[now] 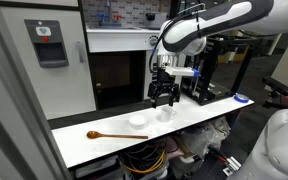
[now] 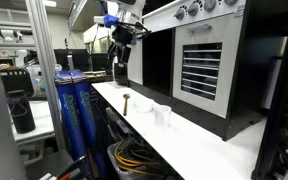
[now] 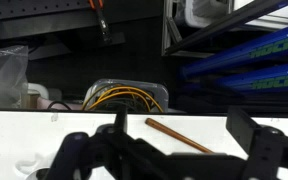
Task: Lift the white cup and empty its contents into the bowl
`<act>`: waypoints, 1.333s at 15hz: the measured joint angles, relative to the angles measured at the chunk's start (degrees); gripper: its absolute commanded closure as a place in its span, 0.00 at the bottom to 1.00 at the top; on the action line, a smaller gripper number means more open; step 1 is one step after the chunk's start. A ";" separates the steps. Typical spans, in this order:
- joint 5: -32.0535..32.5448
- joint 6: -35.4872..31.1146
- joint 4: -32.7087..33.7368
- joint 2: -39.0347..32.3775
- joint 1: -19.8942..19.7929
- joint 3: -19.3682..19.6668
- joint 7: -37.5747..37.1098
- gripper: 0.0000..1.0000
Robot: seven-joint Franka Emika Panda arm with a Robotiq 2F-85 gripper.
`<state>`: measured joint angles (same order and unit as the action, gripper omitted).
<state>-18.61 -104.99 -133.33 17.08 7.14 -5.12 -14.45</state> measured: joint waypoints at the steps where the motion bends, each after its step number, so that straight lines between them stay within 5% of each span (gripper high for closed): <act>1: 0.00 0.00 0.00 0.00 0.00 0.00 0.00 0.00; 7: 1.24 -0.41 -0.14 0.20 -0.03 -0.01 1.34 0.00; 11: 7.60 -1.41 -2.39 2.10 -0.14 0.08 8.40 0.00; 20: 26.05 -17.23 -22.97 16.21 -1.64 6.34 30.73 0.00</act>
<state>7.44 -122.22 -156.30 33.29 5.50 1.22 16.27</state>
